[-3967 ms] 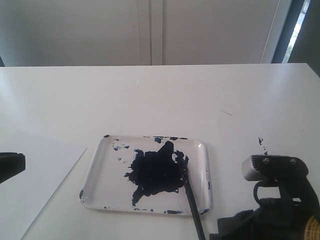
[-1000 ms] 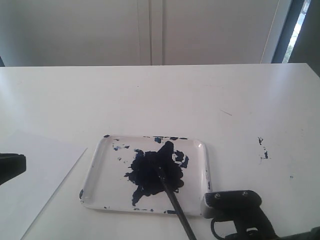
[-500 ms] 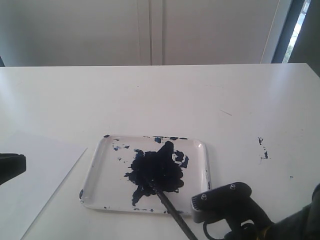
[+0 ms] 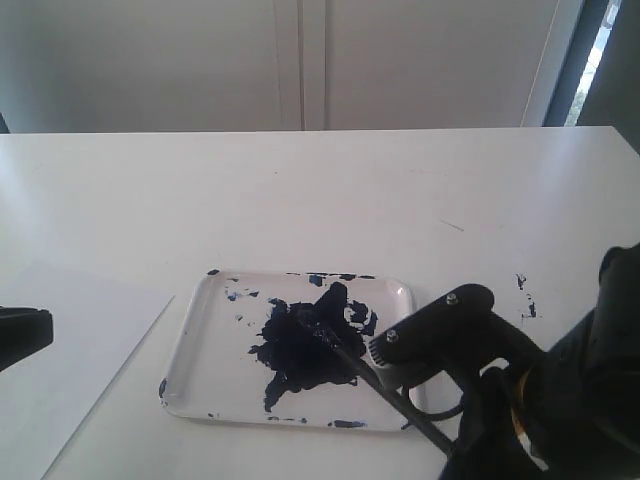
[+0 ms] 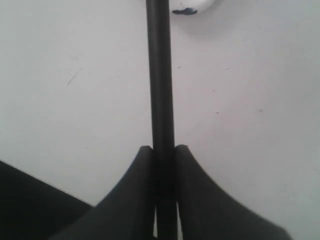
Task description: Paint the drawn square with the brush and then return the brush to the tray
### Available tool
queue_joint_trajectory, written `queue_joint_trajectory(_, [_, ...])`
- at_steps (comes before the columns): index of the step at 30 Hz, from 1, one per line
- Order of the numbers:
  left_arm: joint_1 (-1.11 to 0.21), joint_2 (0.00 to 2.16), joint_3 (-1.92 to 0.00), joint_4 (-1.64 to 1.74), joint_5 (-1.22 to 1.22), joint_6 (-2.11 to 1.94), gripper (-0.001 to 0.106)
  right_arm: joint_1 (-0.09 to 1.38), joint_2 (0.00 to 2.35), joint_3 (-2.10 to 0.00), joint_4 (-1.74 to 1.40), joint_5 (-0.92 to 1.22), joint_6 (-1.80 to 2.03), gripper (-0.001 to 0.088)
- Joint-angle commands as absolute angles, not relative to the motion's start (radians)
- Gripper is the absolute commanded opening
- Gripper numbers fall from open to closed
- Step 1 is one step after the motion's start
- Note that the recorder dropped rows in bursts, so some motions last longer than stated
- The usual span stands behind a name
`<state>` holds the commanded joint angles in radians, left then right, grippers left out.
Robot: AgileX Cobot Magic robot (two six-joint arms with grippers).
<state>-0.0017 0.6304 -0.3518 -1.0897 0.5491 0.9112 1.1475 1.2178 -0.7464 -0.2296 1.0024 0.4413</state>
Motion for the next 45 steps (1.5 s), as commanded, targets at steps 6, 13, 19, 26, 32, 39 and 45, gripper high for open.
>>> queue_joint_trajectory(6, [-0.002,0.630,-0.352,-1.090,0.549,0.911,0.024,1.148,1.240,-0.746,-0.229,1.019,0.358,0.0000])
queue_joint_trajectory(13, [-0.002,0.630,-0.352,-1.090,0.551,0.911,0.024,1.148,1.278,-0.746,-0.220,1.024,0.309,0.0000])
queue_joint_trajectory(19, [-0.002,0.630,-0.352,-1.090,0.551,0.911,0.024,1.148,1.285,-0.746,-0.148,1.050,0.283,0.0000])
queue_joint_trajectory(26, [-0.002,0.630,-0.352,-1.090,0.551,0.911,0.024,1.148,1.285,-0.746,-0.116,1.043,0.246,0.0000])
queue_joint_trajectory(32, [-0.002,0.630,-0.352,-1.090,0.553,0.911,0.024,1.148,1.285,-0.746,-0.282,1.076,0.343,0.0000])
queue_joint_trajectory(39, [-0.002,0.630,-0.352,-1.090,0.553,0.911,0.024,1.148,1.285,-0.746,-0.244,1.125,0.343,0.0000])
queue_joint_trajectory(45, [-0.002,0.630,-0.352,-1.090,0.553,0.911,0.024,1.148,1.285,-0.746,-0.155,1.103,0.313,0.0000])
